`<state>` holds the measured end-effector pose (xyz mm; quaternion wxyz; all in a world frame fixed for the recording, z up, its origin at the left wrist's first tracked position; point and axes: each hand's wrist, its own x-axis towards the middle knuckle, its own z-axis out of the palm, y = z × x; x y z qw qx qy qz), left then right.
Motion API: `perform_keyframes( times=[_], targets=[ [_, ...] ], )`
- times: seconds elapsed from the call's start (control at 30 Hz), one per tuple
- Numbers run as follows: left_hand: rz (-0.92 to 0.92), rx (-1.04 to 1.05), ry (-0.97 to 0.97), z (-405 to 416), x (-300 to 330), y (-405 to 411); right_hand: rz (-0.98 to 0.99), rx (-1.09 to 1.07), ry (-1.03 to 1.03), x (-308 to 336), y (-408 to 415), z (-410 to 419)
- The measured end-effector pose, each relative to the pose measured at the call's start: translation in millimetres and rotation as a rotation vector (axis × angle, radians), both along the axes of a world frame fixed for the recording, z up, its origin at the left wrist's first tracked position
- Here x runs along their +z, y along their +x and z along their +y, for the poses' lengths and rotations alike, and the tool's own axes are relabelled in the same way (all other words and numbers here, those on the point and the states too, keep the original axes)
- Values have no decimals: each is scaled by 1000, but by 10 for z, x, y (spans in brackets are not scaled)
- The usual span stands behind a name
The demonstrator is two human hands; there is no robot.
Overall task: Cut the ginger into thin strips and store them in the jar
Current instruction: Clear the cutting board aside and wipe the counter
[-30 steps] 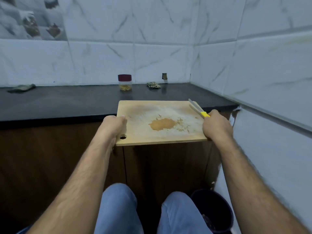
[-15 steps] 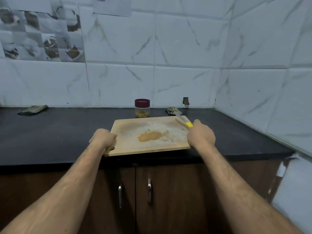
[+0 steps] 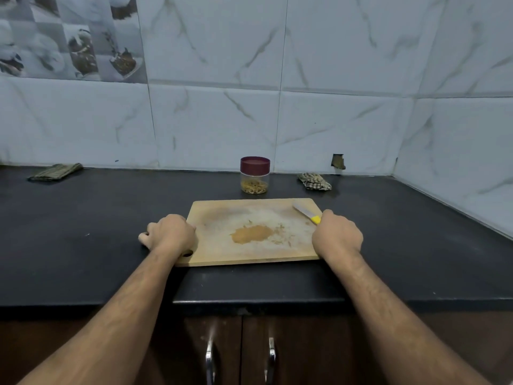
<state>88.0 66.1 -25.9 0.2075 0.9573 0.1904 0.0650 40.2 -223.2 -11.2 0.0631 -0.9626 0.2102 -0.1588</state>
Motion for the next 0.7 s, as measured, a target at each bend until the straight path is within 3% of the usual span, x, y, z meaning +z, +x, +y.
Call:
perform_keyframes(
  times=[0.4, 0.5, 0.6, 0.7],
  targets=[
    [-60, -40, 55, 27, 32, -106, 80, 61, -59, 69, -123, -48],
    [-177, -77, 139, -37, 106, -75, -2, 115, -50, 168, 1, -74],
    [-371, -184, 33, -149, 207, 79, -152, 269, 33, 330, 351, -34],
    [-411, -317, -118, -268, 323, 357, -198, 394, 174, 540, 781, 50]
  ],
)
